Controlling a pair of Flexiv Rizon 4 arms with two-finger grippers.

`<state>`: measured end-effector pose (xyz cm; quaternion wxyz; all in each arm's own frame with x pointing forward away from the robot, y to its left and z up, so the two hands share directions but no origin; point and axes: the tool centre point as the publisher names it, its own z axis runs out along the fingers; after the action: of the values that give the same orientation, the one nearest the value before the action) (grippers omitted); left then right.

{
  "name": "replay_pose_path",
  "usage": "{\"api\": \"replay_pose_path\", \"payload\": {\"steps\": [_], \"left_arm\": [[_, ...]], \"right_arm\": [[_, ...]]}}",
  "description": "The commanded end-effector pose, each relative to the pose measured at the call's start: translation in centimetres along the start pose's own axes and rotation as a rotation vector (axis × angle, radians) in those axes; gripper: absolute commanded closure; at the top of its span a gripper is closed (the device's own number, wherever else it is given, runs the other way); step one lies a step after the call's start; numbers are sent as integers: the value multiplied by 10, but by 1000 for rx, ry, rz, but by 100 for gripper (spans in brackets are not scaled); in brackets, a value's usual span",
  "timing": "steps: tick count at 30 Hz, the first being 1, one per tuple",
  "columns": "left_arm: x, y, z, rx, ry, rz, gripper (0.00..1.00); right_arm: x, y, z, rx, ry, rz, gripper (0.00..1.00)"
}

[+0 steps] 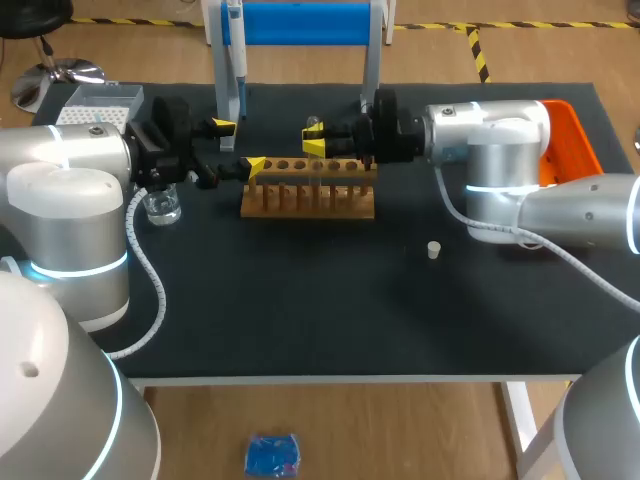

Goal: Invert the test tube, pick up the pipette, mount the tip to pipette, aspirate from beaker and dispense into the tube, eject the tip, return the pipette, and cap with the stopper.

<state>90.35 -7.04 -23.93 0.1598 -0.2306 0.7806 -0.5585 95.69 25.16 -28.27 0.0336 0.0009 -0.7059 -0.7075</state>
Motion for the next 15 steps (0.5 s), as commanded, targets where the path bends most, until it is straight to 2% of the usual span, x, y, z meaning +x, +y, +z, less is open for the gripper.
{"api": "replay_pose_path", "payload": {"steps": [1, 15], "left_arm": [[1, 2, 1, 7, -5, 2, 0], [1, 2, 1, 7, -5, 2, 0]], "right_arm": [[2, 3, -2, 2, -2, -1, 100], [4, 15, -4, -19, -9, -2, 100]]}}
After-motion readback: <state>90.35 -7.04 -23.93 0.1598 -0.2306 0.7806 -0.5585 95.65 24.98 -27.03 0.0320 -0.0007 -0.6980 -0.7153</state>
